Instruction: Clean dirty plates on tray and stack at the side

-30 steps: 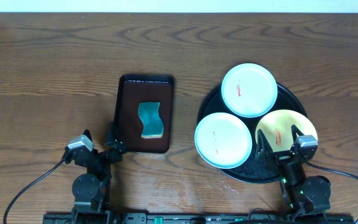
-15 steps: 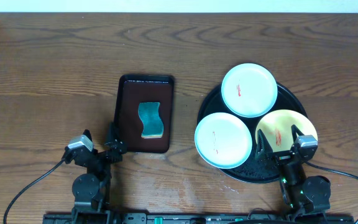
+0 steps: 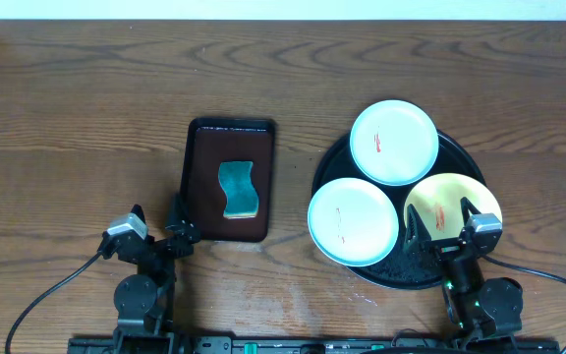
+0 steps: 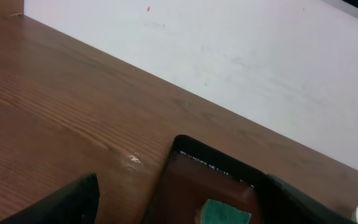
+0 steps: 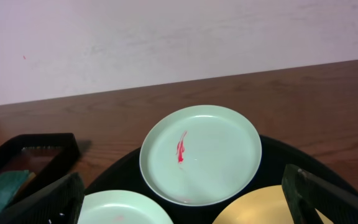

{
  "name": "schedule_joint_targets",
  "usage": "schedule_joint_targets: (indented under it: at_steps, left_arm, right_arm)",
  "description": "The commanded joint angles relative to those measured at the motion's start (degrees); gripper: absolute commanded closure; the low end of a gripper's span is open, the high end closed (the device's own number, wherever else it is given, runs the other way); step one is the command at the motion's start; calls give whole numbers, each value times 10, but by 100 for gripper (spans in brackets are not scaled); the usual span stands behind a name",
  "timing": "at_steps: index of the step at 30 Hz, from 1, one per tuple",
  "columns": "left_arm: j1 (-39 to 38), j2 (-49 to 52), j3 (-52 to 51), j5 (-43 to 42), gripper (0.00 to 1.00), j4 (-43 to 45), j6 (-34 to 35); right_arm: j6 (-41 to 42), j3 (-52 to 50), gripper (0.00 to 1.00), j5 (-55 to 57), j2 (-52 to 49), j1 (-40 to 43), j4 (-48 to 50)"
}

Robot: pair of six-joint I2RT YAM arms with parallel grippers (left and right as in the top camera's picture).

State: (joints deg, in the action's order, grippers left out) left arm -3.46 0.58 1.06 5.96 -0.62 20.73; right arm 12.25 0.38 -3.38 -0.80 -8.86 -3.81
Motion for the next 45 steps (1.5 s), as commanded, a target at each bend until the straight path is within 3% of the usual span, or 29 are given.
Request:
schedule_joint_targets:
  at_steps: [1, 4, 9, 14, 24, 28, 33, 40, 45]
  left_arm:
    - [3, -3, -8, 7, 17, -16, -1]
    - [3, -3, -8, 7, 17, -14, 2]
    - [3, -3, -8, -10, 17, 0, 64]
    - [3, -3, -7, -19, 17, 2, 64]
    - [3, 10, 96, -41, 17, 1, 18]
    - [3, 71, 192, -41, 17, -57, -13]
    - [3, 259, 387, -76, 17, -223, -36]
    - [2, 501, 611, -170, 16, -420, -36]
    - [2, 608, 682, -171, 16, -494, -36]
  right_arm:
    - [-9, -1, 1, 1, 2, -6, -2]
    - [1, -1, 1, 1, 2, -6, -2]
    - [1, -1, 1, 0, 1, -6, -3]
    - [10, -1, 1, -1, -1, -6, 2]
    - [10, 29, 1, -81, -5, -6, 40]
    - [10, 99, 1, -91, -42, -5, 6]
    - [-11, 275, 1, -115, -205, -5, -71]
    - [-60, 537, 1, -118, -487, -5, -296]
    - [-61, 668, 1, -122, -653, -5, -422]
